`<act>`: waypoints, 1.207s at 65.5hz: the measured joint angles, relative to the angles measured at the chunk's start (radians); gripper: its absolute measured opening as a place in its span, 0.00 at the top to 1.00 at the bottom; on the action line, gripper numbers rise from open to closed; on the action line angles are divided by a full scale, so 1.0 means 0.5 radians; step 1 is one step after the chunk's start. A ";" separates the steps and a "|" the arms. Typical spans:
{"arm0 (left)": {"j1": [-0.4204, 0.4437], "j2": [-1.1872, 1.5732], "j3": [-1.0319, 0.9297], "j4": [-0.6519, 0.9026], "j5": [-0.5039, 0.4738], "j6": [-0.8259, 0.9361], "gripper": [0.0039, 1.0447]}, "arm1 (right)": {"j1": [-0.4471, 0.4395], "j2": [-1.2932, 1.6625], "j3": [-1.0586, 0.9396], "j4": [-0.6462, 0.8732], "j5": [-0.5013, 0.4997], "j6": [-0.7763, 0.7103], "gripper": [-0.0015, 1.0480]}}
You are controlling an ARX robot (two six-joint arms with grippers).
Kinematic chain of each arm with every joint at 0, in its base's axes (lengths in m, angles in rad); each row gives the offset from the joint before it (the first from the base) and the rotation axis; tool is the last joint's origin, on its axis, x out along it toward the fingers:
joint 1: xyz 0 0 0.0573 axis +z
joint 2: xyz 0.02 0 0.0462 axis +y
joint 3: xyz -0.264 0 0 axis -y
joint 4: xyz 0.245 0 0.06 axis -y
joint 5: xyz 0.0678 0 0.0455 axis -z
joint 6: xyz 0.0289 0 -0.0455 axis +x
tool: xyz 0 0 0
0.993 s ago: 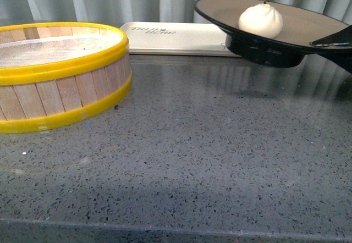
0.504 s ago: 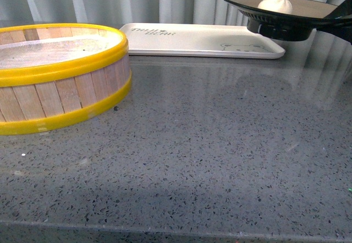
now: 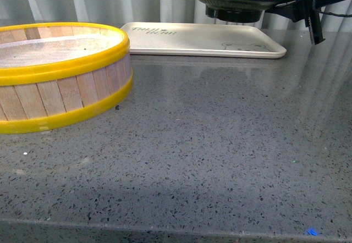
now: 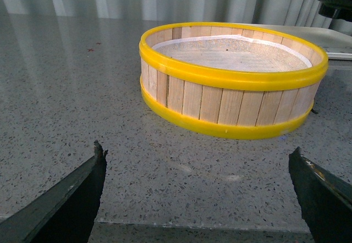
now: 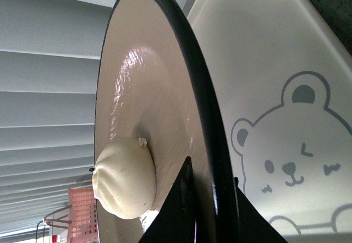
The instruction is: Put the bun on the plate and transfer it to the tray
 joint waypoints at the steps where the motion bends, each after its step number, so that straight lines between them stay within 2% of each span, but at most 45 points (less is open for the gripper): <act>1: 0.000 0.000 0.000 0.000 0.000 0.000 0.06 | 0.001 0.023 0.030 -0.014 -0.001 0.001 0.97; 18: -0.001 0.000 0.000 0.000 0.000 0.000 0.06 | -0.036 0.333 0.417 -0.160 -0.005 0.003 0.97; 38: -0.001 0.000 0.000 0.000 0.000 0.000 0.06 | -0.056 0.504 0.669 -0.282 -0.031 -0.031 0.97; 79: 0.000 0.000 0.000 0.000 0.000 0.000 0.06 | -0.006 0.465 0.572 -0.321 0.011 -0.189 0.97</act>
